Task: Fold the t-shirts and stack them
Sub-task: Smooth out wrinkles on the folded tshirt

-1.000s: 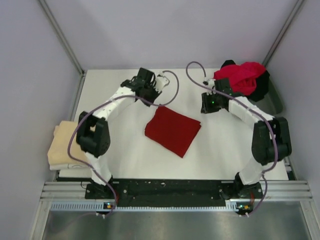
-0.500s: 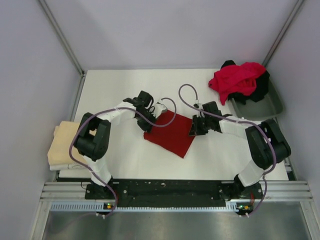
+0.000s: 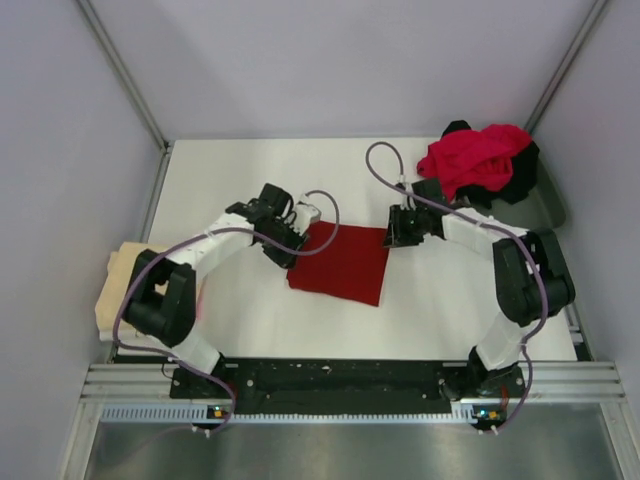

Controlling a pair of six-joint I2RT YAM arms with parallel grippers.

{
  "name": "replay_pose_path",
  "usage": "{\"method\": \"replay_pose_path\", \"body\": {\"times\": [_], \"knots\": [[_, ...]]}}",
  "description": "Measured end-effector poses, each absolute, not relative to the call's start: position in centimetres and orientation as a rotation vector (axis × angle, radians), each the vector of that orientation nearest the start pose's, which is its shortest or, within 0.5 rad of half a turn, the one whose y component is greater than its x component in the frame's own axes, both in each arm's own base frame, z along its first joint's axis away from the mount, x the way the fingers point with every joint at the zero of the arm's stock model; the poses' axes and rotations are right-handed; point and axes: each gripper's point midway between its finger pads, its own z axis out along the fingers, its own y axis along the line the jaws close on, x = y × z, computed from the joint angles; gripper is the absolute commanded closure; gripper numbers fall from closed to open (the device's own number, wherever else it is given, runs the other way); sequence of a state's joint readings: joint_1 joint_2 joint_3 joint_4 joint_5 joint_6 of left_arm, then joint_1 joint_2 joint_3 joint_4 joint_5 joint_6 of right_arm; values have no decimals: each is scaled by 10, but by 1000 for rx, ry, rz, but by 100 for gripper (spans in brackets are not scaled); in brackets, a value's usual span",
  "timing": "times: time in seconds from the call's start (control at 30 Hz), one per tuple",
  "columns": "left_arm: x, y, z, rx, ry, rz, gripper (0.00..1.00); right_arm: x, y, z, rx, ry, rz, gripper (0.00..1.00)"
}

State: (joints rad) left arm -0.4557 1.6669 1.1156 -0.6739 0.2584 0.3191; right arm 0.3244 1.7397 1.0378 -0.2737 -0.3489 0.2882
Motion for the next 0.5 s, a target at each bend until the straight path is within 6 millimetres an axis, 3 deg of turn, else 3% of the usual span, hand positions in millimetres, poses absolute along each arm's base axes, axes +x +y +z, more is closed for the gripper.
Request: {"method": "replay_pose_path", "body": {"times": [0.1, 0.17, 0.23, 0.33, 0.4, 0.5], "knots": [[291, -173, 83, 950, 2525, -417, 68, 340, 185, 63, -202, 2577, 635, 73], [293, -175, 101, 879, 2488, -467, 68, 331, 187, 84, -244, 2523, 608, 83], [289, -184, 108, 858, 2445, -546, 68, 309, 206, 107, -347, 2444, 656, 88], [271, -193, 94, 866, 2479, -635, 69, 269, 247, 125, -490, 2340, 838, 92], [262, -196, 77, 868, 2542, -669, 69, 246, 262, 113, -517, 2343, 933, 95], [257, -196, 50, 852, 2639, -689, 70, 226, 256, 64, -450, 2483, 948, 96]]}}
